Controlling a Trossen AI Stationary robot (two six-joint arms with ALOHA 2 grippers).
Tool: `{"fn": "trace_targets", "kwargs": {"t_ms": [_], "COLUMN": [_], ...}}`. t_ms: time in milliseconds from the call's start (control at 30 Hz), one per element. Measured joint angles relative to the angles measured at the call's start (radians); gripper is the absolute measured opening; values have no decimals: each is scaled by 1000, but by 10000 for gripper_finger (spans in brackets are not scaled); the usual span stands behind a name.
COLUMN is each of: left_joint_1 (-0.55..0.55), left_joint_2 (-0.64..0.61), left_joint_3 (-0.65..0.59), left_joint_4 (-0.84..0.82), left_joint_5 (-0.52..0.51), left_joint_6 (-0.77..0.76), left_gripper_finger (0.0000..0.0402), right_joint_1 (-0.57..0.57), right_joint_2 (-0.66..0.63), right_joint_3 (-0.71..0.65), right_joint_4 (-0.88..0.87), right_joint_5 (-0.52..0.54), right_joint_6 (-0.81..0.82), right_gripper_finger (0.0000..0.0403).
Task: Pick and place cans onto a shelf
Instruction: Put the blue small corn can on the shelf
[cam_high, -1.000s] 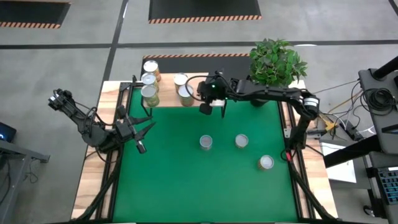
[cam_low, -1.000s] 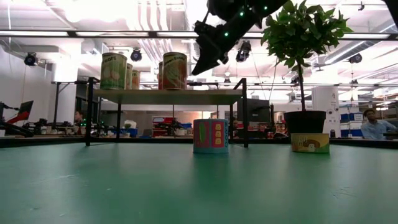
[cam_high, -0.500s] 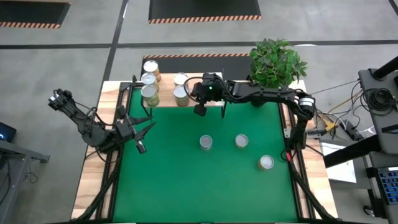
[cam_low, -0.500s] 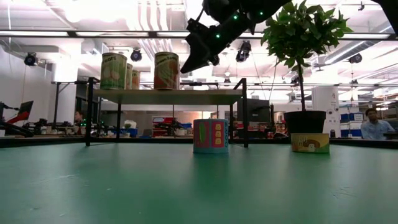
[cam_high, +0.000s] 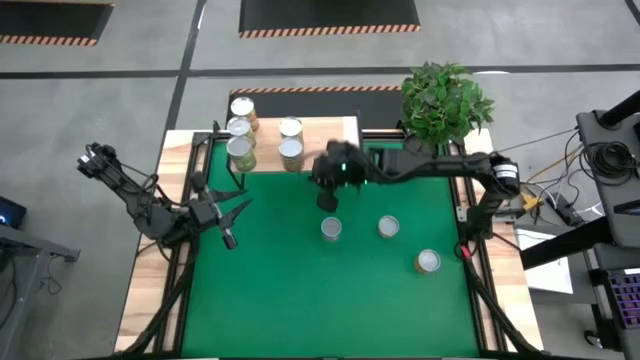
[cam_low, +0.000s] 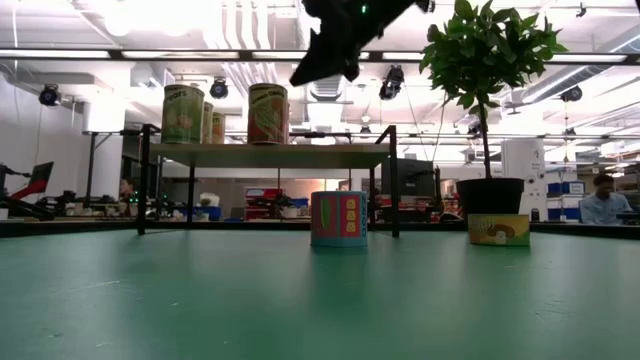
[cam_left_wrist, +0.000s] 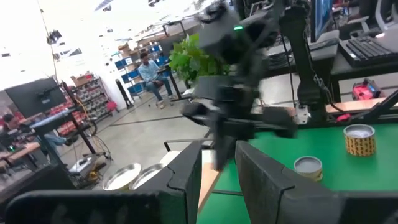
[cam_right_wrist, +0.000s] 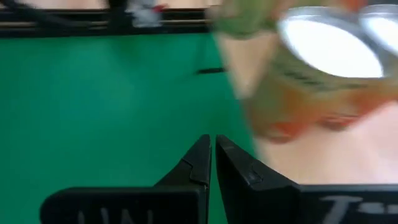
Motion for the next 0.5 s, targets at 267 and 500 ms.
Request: {"fn": "trace_targets", "kwargs": {"t_ms": [267, 500], "left_joint_1": [0, 0], "left_joint_2": [36, 43], "left_joint_3": [65, 69], "left_joint_4": [2, 4], "left_joint_5": [0, 0], "left_joint_6": [98, 191], "left_gripper_finger": [81, 81], "right_joint_1": [198, 296], "right_joint_2": [2, 2], "right_joint_3": [-29, -98], "right_joint_4": [-39, -28], "right_joint_5": [46, 130], "right_joint_6": [88, 164], "right_gripper_finger": [13, 13]}}
